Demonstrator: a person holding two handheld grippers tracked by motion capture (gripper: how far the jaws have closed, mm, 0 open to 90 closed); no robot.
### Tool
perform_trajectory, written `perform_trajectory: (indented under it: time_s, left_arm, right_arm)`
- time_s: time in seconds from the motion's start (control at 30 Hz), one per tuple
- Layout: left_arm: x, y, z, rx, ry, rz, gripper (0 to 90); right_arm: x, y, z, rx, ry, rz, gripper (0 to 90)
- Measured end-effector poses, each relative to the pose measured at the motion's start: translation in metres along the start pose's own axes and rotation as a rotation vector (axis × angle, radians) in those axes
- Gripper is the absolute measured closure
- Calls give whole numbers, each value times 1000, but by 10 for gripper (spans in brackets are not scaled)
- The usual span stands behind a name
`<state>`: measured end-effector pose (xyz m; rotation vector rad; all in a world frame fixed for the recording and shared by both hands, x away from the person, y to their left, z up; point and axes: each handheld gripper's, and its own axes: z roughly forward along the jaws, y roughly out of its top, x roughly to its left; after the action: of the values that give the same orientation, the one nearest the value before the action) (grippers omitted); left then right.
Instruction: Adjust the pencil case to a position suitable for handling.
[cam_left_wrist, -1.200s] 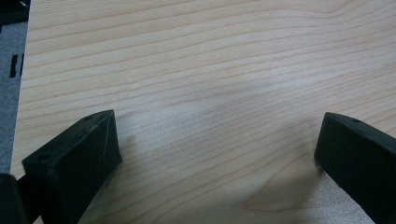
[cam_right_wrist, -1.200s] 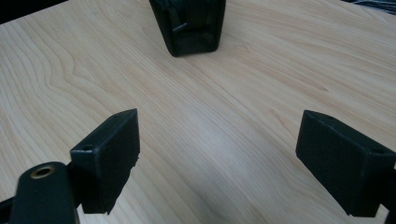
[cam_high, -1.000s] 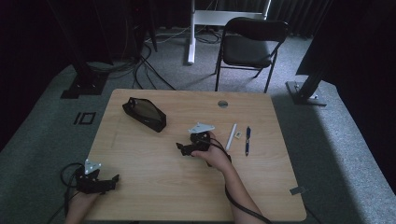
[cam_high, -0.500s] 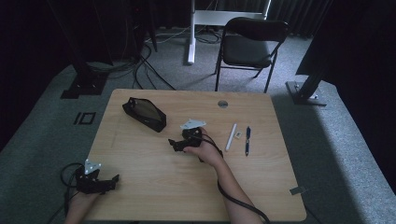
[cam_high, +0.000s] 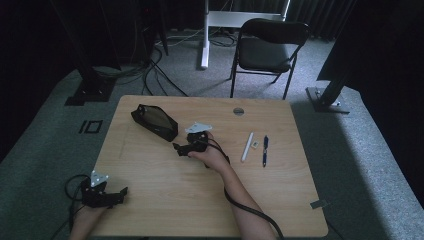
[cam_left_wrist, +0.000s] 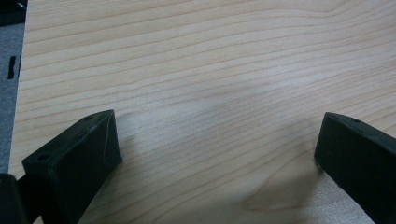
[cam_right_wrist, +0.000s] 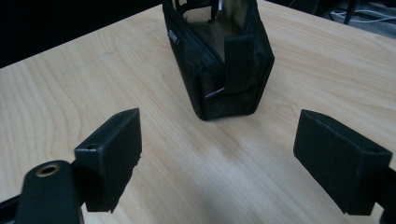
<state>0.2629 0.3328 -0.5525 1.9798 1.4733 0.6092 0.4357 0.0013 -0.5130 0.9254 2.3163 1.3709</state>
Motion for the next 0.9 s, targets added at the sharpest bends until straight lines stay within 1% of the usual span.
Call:
perform_trajectory:
  time_s: [0.07, 0.23, 0.27, 0.33, 0.37, 0.47, 0.53, 0.57, 0.6, 0.67, 0.7, 0.73, 0.77, 0.83, 0.87, 0.9]
  left_arm:
    - [0, 0, 0, 0, 0, 1, 3]
    - [0, 0, 0, 0, 0, 0, 3]
    - [0, 0, 0, 0, 0, 0, 3]
    - [0, 0, 0, 0, 0, 0, 3]
    - [0, 0, 0, 0, 0, 0, 3]
    - [0, 0, 0, 0, 0, 0, 3]
    - [0, 0, 0, 0, 0, 0, 3]
    - [0, 0, 0, 0, 0, 0, 3]
    - [0, 0, 0, 0, 0, 0, 3]
    - [0, 0, 0, 0, 0, 0, 3]
    - [0, 0, 0, 0, 0, 0, 3]
    - [0, 0, 0, 0, 0, 0, 3]
    - [0, 0, 0, 0, 0, -1, 3]
    - [0, 0, 0, 0, 0, 0, 3]
    - [0, 0, 0, 0, 0, 0, 3]
    - [0, 0, 0, 0, 0, -1, 3]
  right_arm:
    - [0, 2, 3, -1, -9, -10, 151]
    - [-3, 6, 10, -4, -19, -5, 166]
    - [-3, 9, 13, -4, -15, 0, 166]
    - [-2, 10, 15, -4, -24, -8, 177]
    - [-2, 11, 17, -5, -22, -10, 181]
    - [-2, 15, 20, -10, -33, -23, 229]
    - [-3, 17, 22, -14, -40, -20, 281]
    - [-3, 18, 23, -11, -43, -26, 305]
    - [-3, 19, 24, -8, -48, -34, 321]
    - [-5, 20, 26, -10, -50, -37, 323]
    - [-6, 21, 27, -5, -49, -38, 353]
    - [-8, 21, 29, -2, -47, -54, 397]
    - [-9, 22, 29, -6, -36, -73, 419]
    - [-11, 24, 30, -10, -31, -73, 464]
    - [-11, 24, 31, -18, -22, -74, 478]
    - [-11, 25, 31, -12, -17, -75, 480]
